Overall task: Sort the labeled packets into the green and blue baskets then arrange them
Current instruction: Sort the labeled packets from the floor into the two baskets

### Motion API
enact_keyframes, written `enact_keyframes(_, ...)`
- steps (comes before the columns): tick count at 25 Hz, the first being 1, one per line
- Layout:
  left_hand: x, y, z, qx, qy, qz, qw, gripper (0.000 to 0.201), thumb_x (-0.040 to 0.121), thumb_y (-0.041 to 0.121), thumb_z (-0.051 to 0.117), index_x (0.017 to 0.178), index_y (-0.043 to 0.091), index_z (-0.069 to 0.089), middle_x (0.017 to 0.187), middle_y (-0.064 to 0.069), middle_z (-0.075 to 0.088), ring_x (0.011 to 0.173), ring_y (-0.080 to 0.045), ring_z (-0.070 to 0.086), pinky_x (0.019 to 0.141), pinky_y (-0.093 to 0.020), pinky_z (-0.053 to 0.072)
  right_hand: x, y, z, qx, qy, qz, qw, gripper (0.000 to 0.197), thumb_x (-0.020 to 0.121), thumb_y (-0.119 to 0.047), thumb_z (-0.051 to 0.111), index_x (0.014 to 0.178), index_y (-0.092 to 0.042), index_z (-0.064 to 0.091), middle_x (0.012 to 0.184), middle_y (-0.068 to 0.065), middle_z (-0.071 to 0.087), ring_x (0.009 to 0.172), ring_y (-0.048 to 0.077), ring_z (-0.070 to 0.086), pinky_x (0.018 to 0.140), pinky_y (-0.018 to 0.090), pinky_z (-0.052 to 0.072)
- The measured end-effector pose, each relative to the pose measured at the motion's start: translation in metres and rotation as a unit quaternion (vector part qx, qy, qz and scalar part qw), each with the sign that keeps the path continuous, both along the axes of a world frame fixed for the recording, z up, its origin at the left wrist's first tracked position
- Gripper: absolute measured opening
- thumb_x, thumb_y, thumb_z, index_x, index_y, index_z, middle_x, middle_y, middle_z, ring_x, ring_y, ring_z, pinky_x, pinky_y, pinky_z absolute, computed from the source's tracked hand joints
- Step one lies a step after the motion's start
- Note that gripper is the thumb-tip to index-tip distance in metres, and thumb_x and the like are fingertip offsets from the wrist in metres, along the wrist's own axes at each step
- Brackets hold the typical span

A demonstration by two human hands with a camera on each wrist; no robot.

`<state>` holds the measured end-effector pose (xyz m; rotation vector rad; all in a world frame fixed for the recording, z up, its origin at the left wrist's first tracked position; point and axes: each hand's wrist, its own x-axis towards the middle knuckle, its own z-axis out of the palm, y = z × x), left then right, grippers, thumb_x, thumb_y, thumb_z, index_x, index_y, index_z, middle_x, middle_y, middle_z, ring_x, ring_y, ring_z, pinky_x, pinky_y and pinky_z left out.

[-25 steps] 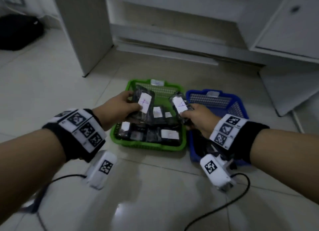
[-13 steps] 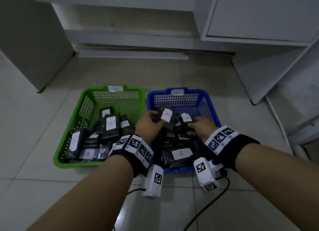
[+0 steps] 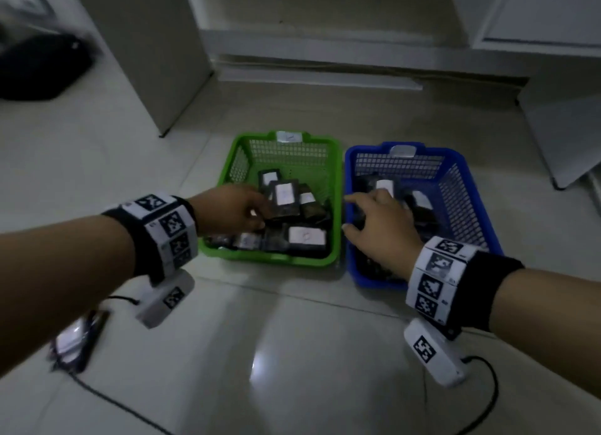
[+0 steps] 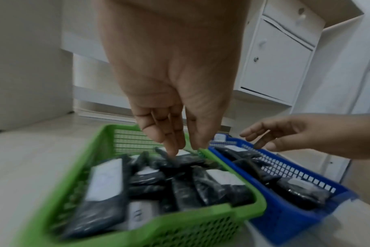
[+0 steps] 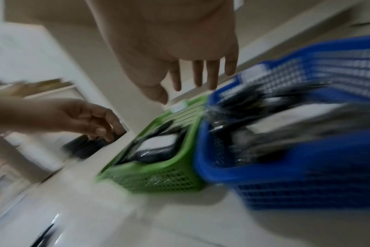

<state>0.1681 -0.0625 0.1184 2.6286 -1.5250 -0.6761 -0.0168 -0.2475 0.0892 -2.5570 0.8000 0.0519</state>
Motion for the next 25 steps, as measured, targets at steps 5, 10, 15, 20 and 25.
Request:
enact_keyframes(5, 0.038, 0.181, 0.009, 0.028, -0.022, 0.175, 0.984, 0.020, 0.086, 0.027, 0.064, 0.105, 0.029, 0.067, 0.103, 0.004, 0.063, 0.088, -0.016, 0.063, 0.084, -0.024, 0.045, 0.059, 0.121, 0.004, 0.022, 0.008, 0.209, 0.978, 0.061, 0.082, -0.043, 0.063, 0.138, -0.033, 0.042, 0.130, 0.002, 0.043, 0.128, 0.024, 0.037, 0.107, 0.038, 0.034)
enact_keyframes(10, 0.050, 0.315, -0.055, -0.034, -0.008, 0.376, 0.926, 0.025, 0.084, 0.028, 0.066, 0.108, 0.021, 0.065, 0.108, -0.003, 0.065, 0.096, -0.021, 0.061, 0.083, -0.025, 0.040, 0.113, 0.245, -0.035, 0.129, 0.012, 0.286, 0.950, 0.057, 0.081, -0.039, 0.067, 0.134, -0.029, 0.048, 0.127, 0.005, 0.045, 0.124, 0.021, 0.042, 0.104, 0.030, 0.037)
enact_keyframes(15, 0.050, 0.365, -0.132, -0.050, 0.067, 0.506, 0.858, 0.067, 0.076, 0.044, 0.072, 0.130, 0.012, 0.048, 0.122, -0.010, 0.058, 0.106, -0.024, 0.059, 0.085, -0.028, 0.044, 0.159, 0.340, -0.096, 0.167, 0.060, 0.271, 0.946, 0.061, 0.083, -0.033, 0.066, 0.139, -0.021, 0.043, 0.137, 0.008, 0.040, 0.127, 0.023, 0.041, 0.106, 0.034, 0.038)
enact_keyframes(20, 0.044, 0.365, -0.172, -0.126, 0.147, 0.555, 0.809, 0.077, 0.070, 0.039, 0.079, 0.132, 0.013, 0.043, 0.112, -0.008, 0.066, 0.104, -0.024, 0.062, 0.085, -0.030, 0.047, 0.186, 0.377, -0.134, 0.133, 0.094, 0.233, 0.959, 0.078, 0.078, -0.036, 0.071, 0.144, -0.017, 0.033, 0.140, 0.008, 0.035, 0.130, 0.025, 0.036, 0.104, 0.034, 0.037)
enact_keyframes(25, 0.055, 0.374, -0.171, -0.261, 0.260, 0.626, 0.688, 0.032, 0.084, 0.019, 0.068, 0.111, 0.008, 0.055, 0.112, -0.016, 0.063, 0.099, -0.032, 0.064, 0.083, -0.049, 0.056, 0.185, 0.396, -0.148, 0.106, 0.058, 0.204, 0.972, 0.082, 0.060, -0.049, 0.079, 0.131, -0.023, 0.045, 0.123, 0.003, 0.034, 0.118, 0.021, 0.033, 0.104, 0.033, 0.038)
